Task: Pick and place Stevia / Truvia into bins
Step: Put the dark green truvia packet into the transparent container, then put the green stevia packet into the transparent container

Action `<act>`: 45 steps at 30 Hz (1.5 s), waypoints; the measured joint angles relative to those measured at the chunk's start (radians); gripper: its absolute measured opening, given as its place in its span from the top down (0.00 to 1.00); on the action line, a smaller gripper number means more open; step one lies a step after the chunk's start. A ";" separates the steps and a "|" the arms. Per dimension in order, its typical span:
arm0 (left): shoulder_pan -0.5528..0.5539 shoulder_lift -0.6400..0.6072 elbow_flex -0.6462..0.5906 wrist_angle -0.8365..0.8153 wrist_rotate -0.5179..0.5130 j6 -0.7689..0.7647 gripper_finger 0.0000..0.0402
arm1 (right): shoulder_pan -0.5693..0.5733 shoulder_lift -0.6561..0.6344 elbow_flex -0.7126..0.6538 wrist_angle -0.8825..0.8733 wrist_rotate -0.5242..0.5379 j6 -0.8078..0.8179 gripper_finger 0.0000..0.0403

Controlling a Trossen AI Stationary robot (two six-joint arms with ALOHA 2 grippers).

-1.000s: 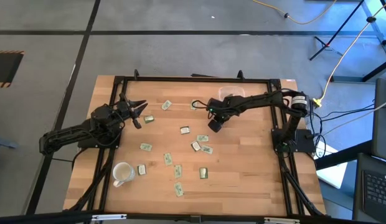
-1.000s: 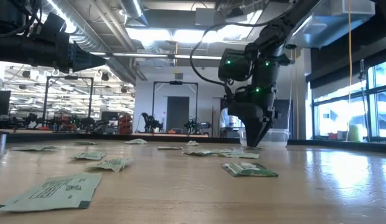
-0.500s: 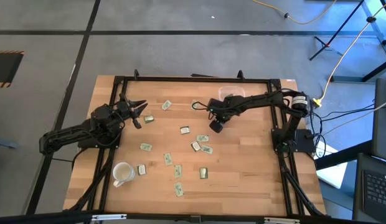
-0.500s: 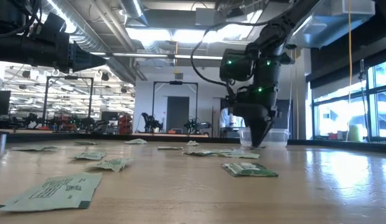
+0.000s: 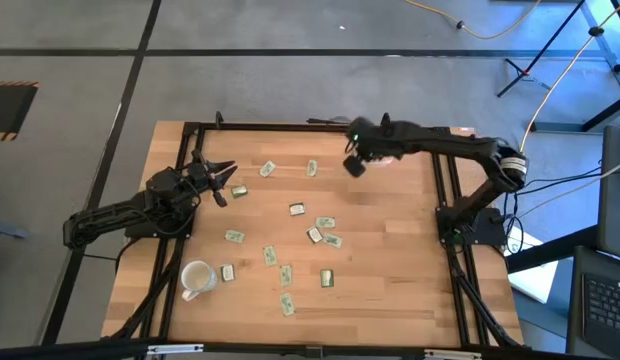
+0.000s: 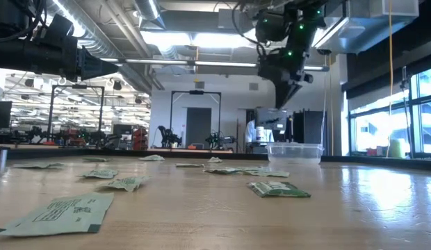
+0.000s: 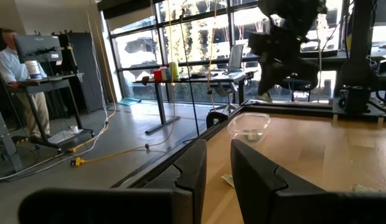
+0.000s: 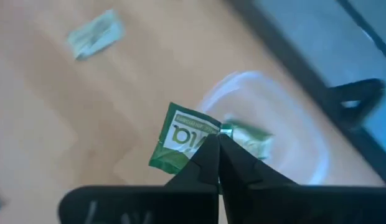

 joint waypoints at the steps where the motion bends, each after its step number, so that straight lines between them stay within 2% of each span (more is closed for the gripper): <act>1: 0.000 0.000 0.000 0.000 0.000 0.000 0.83 | -0.027 -0.007 0.003 0.006 0.001 0.000 0.99; 7: 0.000 0.000 0.000 0.000 0.000 0.000 0.83 | -0.167 0.027 -0.026 0.000 -0.016 -0.003 0.99; 11: 0.000 0.000 0.000 0.000 0.000 0.000 0.83 | -0.214 0.070 -0.058 0.007 -0.059 -0.004 0.99; 23: 0.000 0.000 0.000 0.000 0.000 0.000 0.83 | -0.218 0.190 -0.071 0.061 -0.062 0.004 0.99; 30: 0.000 0.000 0.000 0.000 0.000 0.000 0.83 | -0.218 0.211 -0.071 0.061 -0.060 -0.001 0.98; 34: 0.000 0.000 0.000 0.000 0.000 0.000 0.83 | -0.218 0.210 -0.070 0.059 -0.059 -0.007 0.92; 41: 0.000 0.000 0.000 0.000 0.000 0.000 0.83 | -0.218 0.210 -0.044 0.022 -0.051 -0.004 0.74; 45: 0.000 0.000 0.000 0.000 0.000 0.000 0.83 | -0.178 0.198 0.003 -0.039 -0.048 -0.024 0.70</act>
